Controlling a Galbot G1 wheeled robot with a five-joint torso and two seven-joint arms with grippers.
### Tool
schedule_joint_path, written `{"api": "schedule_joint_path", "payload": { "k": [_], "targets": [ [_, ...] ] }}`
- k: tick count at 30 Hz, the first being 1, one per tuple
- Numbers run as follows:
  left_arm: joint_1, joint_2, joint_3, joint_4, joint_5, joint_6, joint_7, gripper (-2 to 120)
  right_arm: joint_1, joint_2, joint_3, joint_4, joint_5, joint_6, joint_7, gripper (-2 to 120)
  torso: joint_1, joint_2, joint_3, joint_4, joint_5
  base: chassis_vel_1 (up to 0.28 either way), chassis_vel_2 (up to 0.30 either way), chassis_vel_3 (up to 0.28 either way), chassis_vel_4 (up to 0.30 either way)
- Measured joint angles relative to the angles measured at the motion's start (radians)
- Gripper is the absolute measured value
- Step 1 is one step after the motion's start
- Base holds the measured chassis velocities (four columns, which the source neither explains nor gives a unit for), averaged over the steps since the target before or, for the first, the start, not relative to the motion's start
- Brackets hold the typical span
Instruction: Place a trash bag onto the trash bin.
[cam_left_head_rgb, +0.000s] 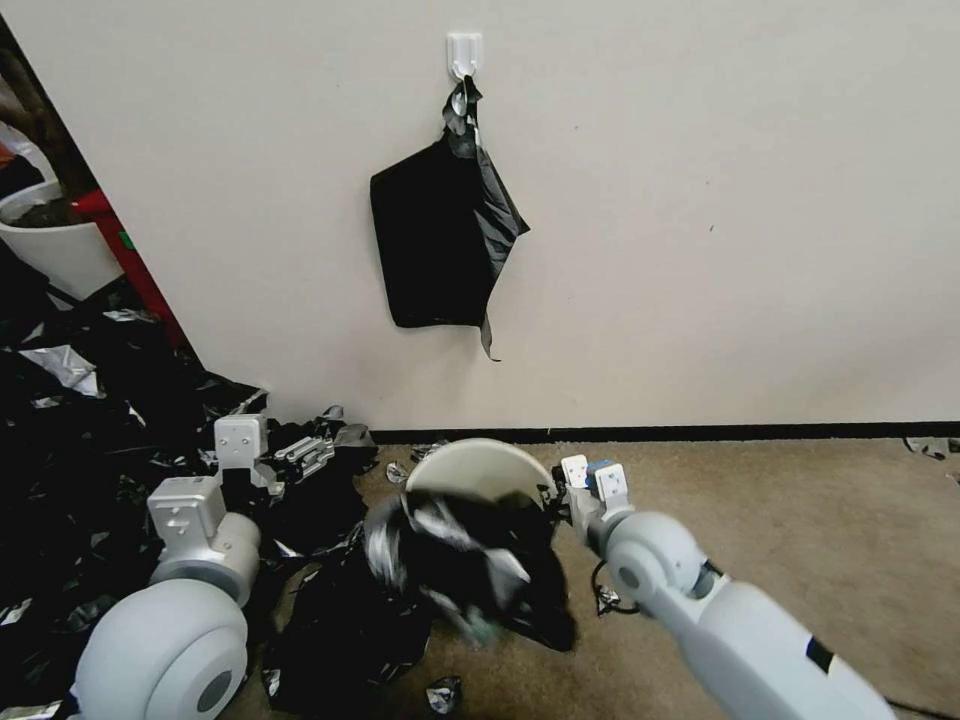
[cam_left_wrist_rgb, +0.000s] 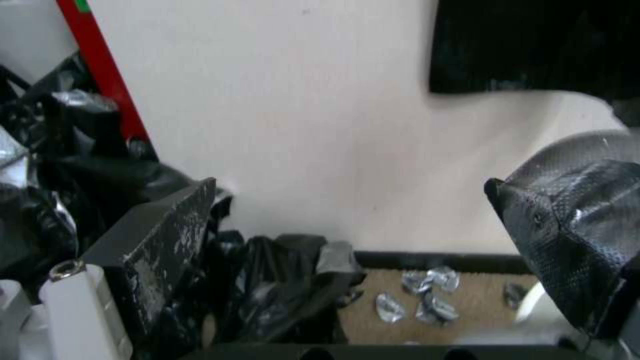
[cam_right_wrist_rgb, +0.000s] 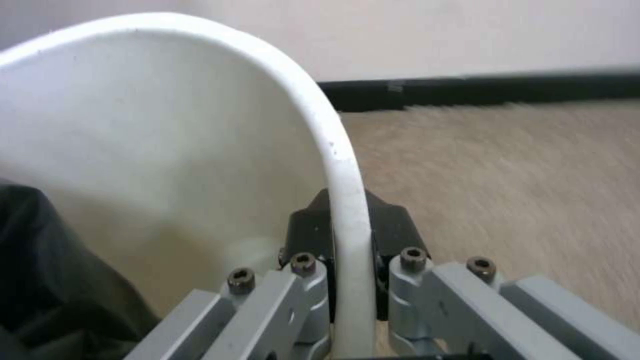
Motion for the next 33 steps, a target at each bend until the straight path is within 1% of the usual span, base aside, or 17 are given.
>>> {"api": "schedule_joint_path", "payload": {
  "k": [1, 2, 4, 5, 6, 7, 9, 10, 13, 19, 21, 23, 25, 26, 28, 29, 33],
  "targets": [
    [-0.005, -0.001, 0.002, 0.01, 0.0, -0.001, -0.001, 100, -0.026, 0.031, 0.004, 0.022, 0.032, 0.05, 0.106, 7, 0.0, 0.0, 0.0, -0.0001, 0.0002, 0.0, 0.0, 0.0, 0.0],
    [-0.005, -0.001, 0.002, 0.01, 0.0, -0.001, -0.001, 100, -0.026, 0.031, 0.004, 0.022, 0.032, 0.05, 0.106, 7, 0.0, 0.0, 0.0, -0.0001, 0.0002, 0.0, 0.0, 0.0, 0.0],
    [-0.013, -0.002, 0.006, 0.028, 0.001, -0.002, -0.002, 100, -0.058, 0.079, 0.016, 0.052, 0.073, 0.092, 0.209, 7, 0.0, 0.0, 0.0, -0.0002, -0.0003, 0.0, 0.0, 0.0, 0.0],
    [-0.02, -0.005, 0.011, 0.042, 0.002, -0.003, -0.004, 100, -0.08, 0.119, 0.026, 0.075, 0.091, 0.118, 0.261, 7, 0.0, 0.0, 0.0, -0.0001, 0.0002, 0.0, 0.0, 0.0, 0.0],
    [-0.025, -0.007, 0.014, 0.053, 0.002, -0.003, -0.005, 100, -0.096, 0.146, 0.034, 0.088, 0.089, 0.14, 0.286, 7, 0.0, 0.0, 0.0, 0.0, -0.0001, 0.0, 0.0, 0.0, 0.0],
    [-0.025, -0.007, 0.014, 0.053, 0.002, -0.003, -0.005, 100, -0.096, 0.146, 0.034, 0.088, 0.089, 0.14, 0.286, 7, 0.0, 0.0, 0.0, 0.0, -0.0001, 0.0, 0.0, 0.0, 0.0],
    [-0.034, -0.013, 0.023, 0.075, 0.003, -0.003, -0.006, 100, -0.127, 0.214, 0.055, 0.099, 0.062, 0.177, 0.345, 7, 0.0, 0.0, 0.0, -0.0001, 0.0001, 0.0, 0.0, 0.0, 0.0],
    [-0.034, -0.013, 0.023, 0.075, 0.003, -0.003, -0.006, 100, -0.127, 0.214, 0.055, 0.099, 0.062, 0.177, 0.345, 7, 0.0, 0.0, 0.0, -0.0001, 0.0001, 0.0, 0.0, 0.0, 0.0],
    [-0.035, -0.021, 0.033, 0.096, 0.005, -0.003, -0.006, 100, -0.141, 0.274, 0.085, 0.078, 0.024, 0.202, 0.375, 7, 0.0, 0.0, 0.0, 0.0, 0.0, 0.0, 0.0, 0.0, 0.0],
    [-0.03, -0.033, 0.039, 0.102, 0.008, -0.003, -0.007, 100, -0.146, 0.308, 0.118, 0.061, 0.024, 0.225, 0.385, 8, 0.0, 0.0, 0.0, 0.0001, 0.0001, 0.0, 0.0, 0.0, 0.0],
    [-0.027, -0.038, 0.039, 0.102, 0.009, -0.003, -0.006, 100, -0.16, 0.302, 0.126, 0.06, 0.02, 0.242, 0.36, 17, 0.0, 0.0, 0.0, -0.0001, 0.0002, 0.0, 0.0, 0.0, 0.0],
    [-0.026, -0.039, 0.039, 0.102, 0.009, -0.003, -0.007, 100, -0.165, 0.299, 0.126, 0.061, 0.019, 0.248, 0.355, 20, 0.0, 0.0, 0.0, 0.0, 0.0002, 0.0, 0.0, 0.0, 0.0],
    [-0.026, -0.043, 0.037, 0.104, 0.01, -0.003, -0.006, 100, -0.188, 0.29, 0.125, 0.069, -0.009, 0.282, 0.346, 32, 0.0, 0.0, 0.0, 0.0, 0.0003, 0.0, 0.0, 0.0, 0.0],
    [-0.026, -0.043, 0.037, 0.104, 0.01, -0.003, -0.006, 100, -0.188, 0.29, 0.125, 0.069, -0.009, 0.282, 0.346, 32, 0.0, 0.0, 0.0, 0.0, 0.0003, 0.0, 0.0, 0.0, 0.0],
    [-0.025, -0.046, 0.036, 0.108, 0.011, -0.003, -0.007, 100, -0.218, 0.277, 0.124, 0.09, -0.076, 0.315, 0.315, 42, 0.0, 0.0, 0.0, 0.0, 0.0002, 0.0, 0.0, 0.0, 0.0],
    [-0.025, -0.046, 0.036, 0.108, 0.011, -0.003, -0.007, 100, -0.218, 0.277, 0.124, 0.09, -0.076, 0.315, 0.315, 42, 0.0, 0.0, 0.0, 0.0, 0.0002, 0.0, 0.0, 0.0, 0.0],
    [-0.032, -0.053, 0.035, 0.125, 0.014, -0.005, -0.006, 100, -0.285, 0.226, 0.113, 0.169, -0.319, 0.397, 0.18, 61, 0.0, 0.0, 0.0, -0.0001, 0.0003, 0.0, 0.0, 0.0, 0.0]
  ]
}}
